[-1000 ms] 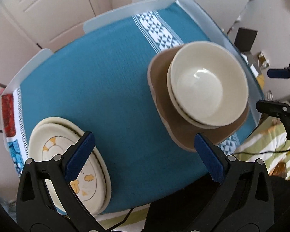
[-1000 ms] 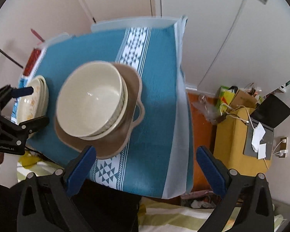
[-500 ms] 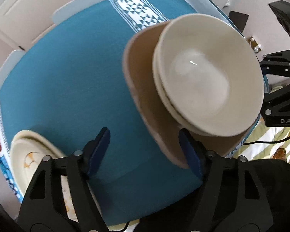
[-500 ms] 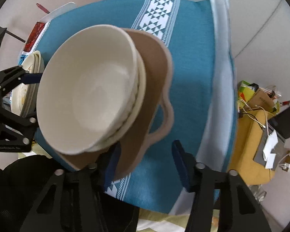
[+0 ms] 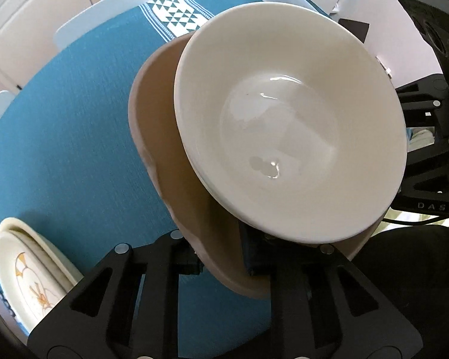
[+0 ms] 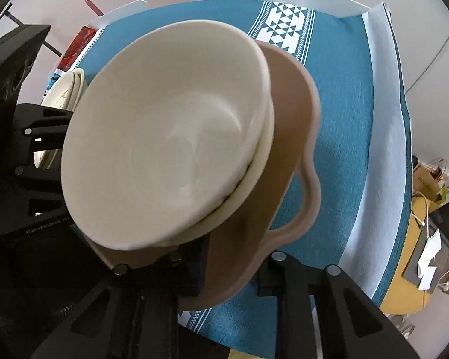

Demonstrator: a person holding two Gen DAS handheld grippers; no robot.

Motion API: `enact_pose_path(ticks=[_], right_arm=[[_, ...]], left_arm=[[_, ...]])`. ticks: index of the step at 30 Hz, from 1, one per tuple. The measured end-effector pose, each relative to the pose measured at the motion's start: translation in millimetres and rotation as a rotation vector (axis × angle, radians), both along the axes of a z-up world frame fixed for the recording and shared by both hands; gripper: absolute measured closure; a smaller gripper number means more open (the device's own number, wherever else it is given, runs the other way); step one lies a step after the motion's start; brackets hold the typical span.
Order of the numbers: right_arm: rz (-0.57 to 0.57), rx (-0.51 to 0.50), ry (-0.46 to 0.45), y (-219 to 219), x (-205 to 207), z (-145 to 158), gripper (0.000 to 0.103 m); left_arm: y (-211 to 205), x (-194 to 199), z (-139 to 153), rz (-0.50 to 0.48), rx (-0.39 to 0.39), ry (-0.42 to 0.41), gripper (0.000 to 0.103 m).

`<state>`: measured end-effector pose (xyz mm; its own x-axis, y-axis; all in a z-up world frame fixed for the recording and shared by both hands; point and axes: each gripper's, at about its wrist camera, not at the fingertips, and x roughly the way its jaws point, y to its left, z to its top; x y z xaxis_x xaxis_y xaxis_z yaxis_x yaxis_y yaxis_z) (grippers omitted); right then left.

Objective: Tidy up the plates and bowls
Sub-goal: 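Carry the dish with bowls onto the plate stack and open both grippers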

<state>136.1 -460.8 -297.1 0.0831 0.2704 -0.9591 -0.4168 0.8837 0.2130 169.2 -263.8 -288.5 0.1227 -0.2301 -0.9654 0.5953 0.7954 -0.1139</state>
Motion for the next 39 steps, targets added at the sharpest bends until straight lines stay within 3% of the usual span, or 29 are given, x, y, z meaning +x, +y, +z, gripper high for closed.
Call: enact_pose_path(ticks=[11, 22, 30, 39], right_arm=[[0.022, -0.002, -0.041, 2.8, 0.3, 10.2, 0.082], [0.096, 0.012, -0.084, 30.6, 3.6, 77.0, 0.082], [0.152, 0.014, -0.139, 104.6, -4.3, 109.6, 0.082], [0.127, 0.013, -0.125, 202.0, -17.6, 94.3, 0.082]], left_arm=[[10.8, -0.9, 21.9, 0.021, 0.023, -0.042, 0.088], [61.0, 0.0, 82.9, 0.138, 0.009, -0.079, 0.088], [140.7, -2.9, 116.0, 0.183, 0.018, -0.137, 0.088], [240.6, -8.2, 101.6, 0.160, 0.048, -0.115, 0.088]])
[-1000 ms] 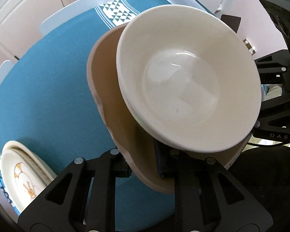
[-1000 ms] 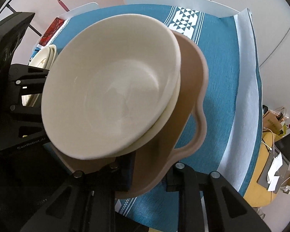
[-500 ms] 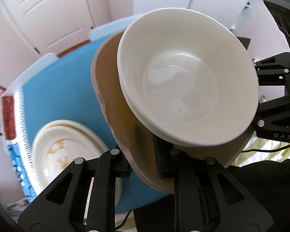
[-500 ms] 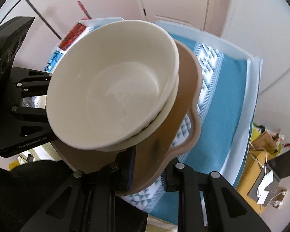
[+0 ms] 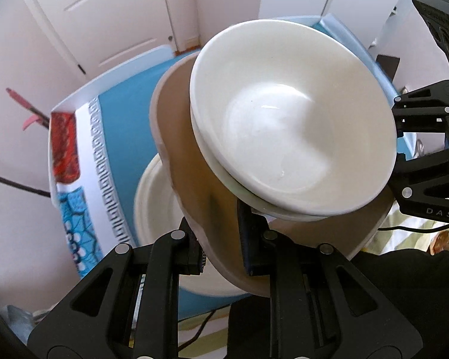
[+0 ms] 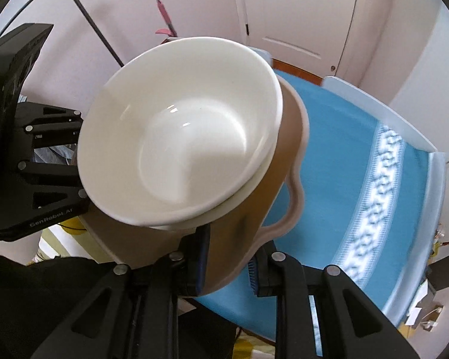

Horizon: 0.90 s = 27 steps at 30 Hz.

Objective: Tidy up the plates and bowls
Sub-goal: 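Carry the dish with bowls onto the plate stack and open both grippers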

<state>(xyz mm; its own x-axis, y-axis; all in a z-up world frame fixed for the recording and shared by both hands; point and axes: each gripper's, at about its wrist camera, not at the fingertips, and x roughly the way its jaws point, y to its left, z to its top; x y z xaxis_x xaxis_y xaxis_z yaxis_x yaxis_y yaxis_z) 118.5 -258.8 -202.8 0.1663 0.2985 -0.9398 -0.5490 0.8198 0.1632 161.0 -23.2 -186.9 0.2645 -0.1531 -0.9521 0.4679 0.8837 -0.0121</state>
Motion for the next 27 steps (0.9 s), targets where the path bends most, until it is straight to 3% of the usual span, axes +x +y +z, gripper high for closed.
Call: enact_pose_path(ticks=[5, 11, 17, 27], right_arm=[[-0.028, -0.003, 0.025, 33.6, -7.6, -23.8, 0.082], [-0.052, -0.002, 0.040, 45.9, -11.9, -43.5, 0.082], [-0.043, -0.018, 0.024, 45.7, -8.1, -41.3, 0.082], [-0.040, -0.017, 0.062, 48.3, -10.9, -47.3, 0.082]], left_arm=[[33.9, -5.3, -26.8, -0.026, 0.021, 0.020, 0.088], [54.2, -4.3, -53.9, 0.000, -0.010, 0.056, 0.089], [53.6, -6.1, -54.3, 0.002, -0.015, 0.039, 0.088], [51.3, -16.4, -60.7, 0.008, -0.016, 0.077, 0.084]])
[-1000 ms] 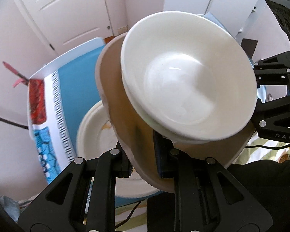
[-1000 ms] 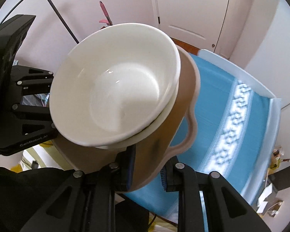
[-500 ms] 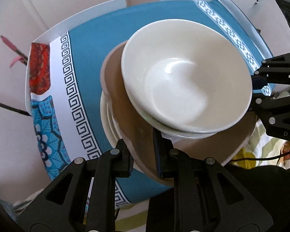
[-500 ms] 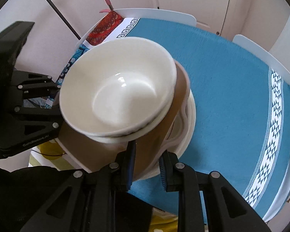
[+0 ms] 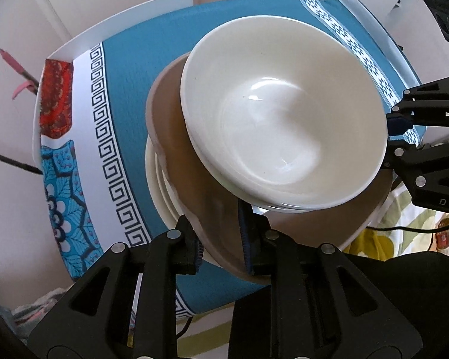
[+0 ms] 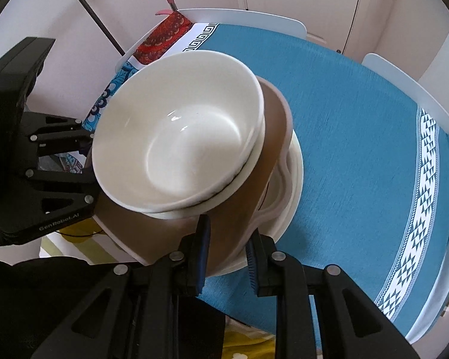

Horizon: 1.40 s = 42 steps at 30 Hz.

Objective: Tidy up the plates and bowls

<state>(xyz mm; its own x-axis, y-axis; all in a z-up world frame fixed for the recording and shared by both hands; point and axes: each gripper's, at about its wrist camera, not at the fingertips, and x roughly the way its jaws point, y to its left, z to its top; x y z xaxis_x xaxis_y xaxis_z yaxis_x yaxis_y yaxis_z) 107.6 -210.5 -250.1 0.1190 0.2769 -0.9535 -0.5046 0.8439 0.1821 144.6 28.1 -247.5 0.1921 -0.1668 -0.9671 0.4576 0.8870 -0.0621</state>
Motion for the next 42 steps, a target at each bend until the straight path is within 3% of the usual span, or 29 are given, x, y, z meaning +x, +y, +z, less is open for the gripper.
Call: enact_pose_path(ticks=[7, 10, 11, 12, 20, 24, 33, 37, 42], right_arm=[[0.001, -0.007, 0.029, -1.8, 5.8, 3.3, 0.082], [-0.003, 0.004, 0.050, -1.6, 7.9, 3.2, 0.081], [-0.006, 0.007, 0.051, -1.0, 7.8, 3.3, 0.079], [-0.005, 0.007, 0.052, 0.3, 7.8, 3.4, 0.077], [-0.018, 0.001, 0.052, 0.9, 3.7, 7.5, 0.075], [-0.026, 0.007, 0.055, 1.0, 0.5, 11.0, 0.065], [-0.064, 0.024, 0.015, -4.5, -17.3, 27.1, 0.065], [-0.095, 0.038, -0.027, -14.4, -29.1, 47.8, 0.064], [-0.162, 0.081, -0.181, -24.2, -54.8, 103.0, 0.063]], left_arm=[[-4.0, 0.2, 2.8, 0.004, 0.012, 0.068, 0.077], [-7.7, -1.2, 7.3, -0.009, 0.004, 0.076, 0.052], [-9.1, -1.8, 10.3, -0.010, 0.023, 0.058, 0.034], [-9.9, -2.2, 13.7, -0.014, 0.032, 0.040, 0.025], [-12.4, -7.7, 20.3, -0.039, 0.030, 0.030, 0.025], [-11.2, -10.0, 25.0, -0.034, 0.017, 0.036, 0.025], [-2.1, -27.3, 44.6, -0.016, 0.000, -0.009, 0.025], [7.4, -39.5, 61.8, 0.025, -0.018, -0.050, 0.025], [12.9, -58.4, 114.8, 0.090, -0.070, -0.216, 0.025]])
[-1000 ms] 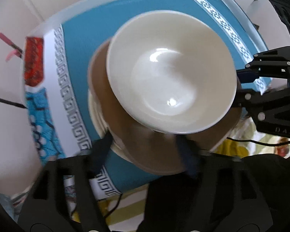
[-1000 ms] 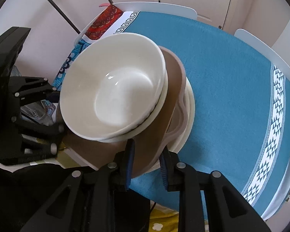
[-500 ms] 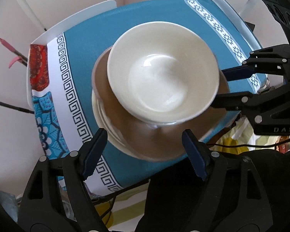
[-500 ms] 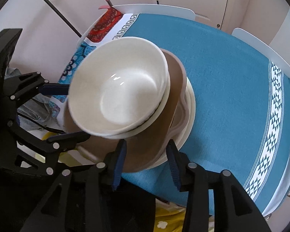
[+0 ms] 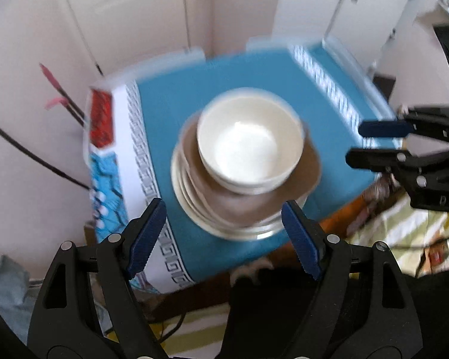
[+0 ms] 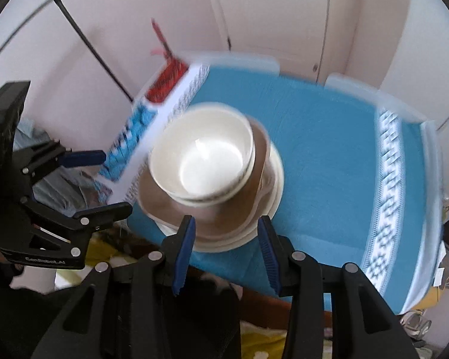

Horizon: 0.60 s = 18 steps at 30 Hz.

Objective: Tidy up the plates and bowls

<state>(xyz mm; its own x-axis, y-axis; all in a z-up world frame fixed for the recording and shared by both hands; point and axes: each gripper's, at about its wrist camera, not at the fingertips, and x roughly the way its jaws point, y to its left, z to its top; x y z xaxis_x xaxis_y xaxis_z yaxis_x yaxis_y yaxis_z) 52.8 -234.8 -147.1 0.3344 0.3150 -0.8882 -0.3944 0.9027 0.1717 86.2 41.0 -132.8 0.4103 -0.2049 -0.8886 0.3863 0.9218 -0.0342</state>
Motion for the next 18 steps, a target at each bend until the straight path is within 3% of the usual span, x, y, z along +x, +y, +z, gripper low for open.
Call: enact_pose_path(ticks=[1, 3, 5, 7, 9, 10, 12, 14, 18], right_arm=[[-0.017, 0.008, -0.043, -2.4, -7.1, 14.3, 0.062], [-0.046, 0.011, -0.120, -3.7, -18.3, 37.7, 0.037], [-0.078, 0.022, -0.202, -6.9, -29.0, 62.1, 0.019], [-0.131, 0.020, -0.314, -13.9, -43.8, 92.5, 0.017], [-0.166, 0.012, -0.394, -18.8, -53.9, 114.3, 0.016], [-0.185, 0.013, -0.428, -19.0, -58.9, 123.5, 0.014], [-0.249, 0.015, -0.546, -24.8, -74.1, 146.1, 0.000], [-0.294, 0.016, -0.625, -28.3, -85.8, 161.7, 0.000], [-0.361, -0.012, -0.736, -29.1, -99.4, 181.5, 0.000]], left_arm=[[1.4, -3.6, 11.2, 0.015, -0.014, -0.036, 0.025], [5.1, -12.9, 40.6, 0.052, -0.058, -0.129, 0.025], [8.3, -24.1, 71.6, 0.091, -0.095, -0.235, 0.023], [10.3, -35.5, 98.2, 0.122, -0.112, -0.337, 0.015], [12.6, -48.4, 123.7, 0.153, -0.124, -0.454, 0.000], [14.0, -56.5, 136.1, 0.171, -0.131, -0.520, 0.000], [14.9, -70.3, 155.9, 0.189, -0.147, -0.626, 0.000], [14.8, -81.0, 171.3, 0.209, -0.151, -0.699, 0.000], [14.7, -92.8, 185.1, 0.239, -0.171, -0.765, 0.000]])
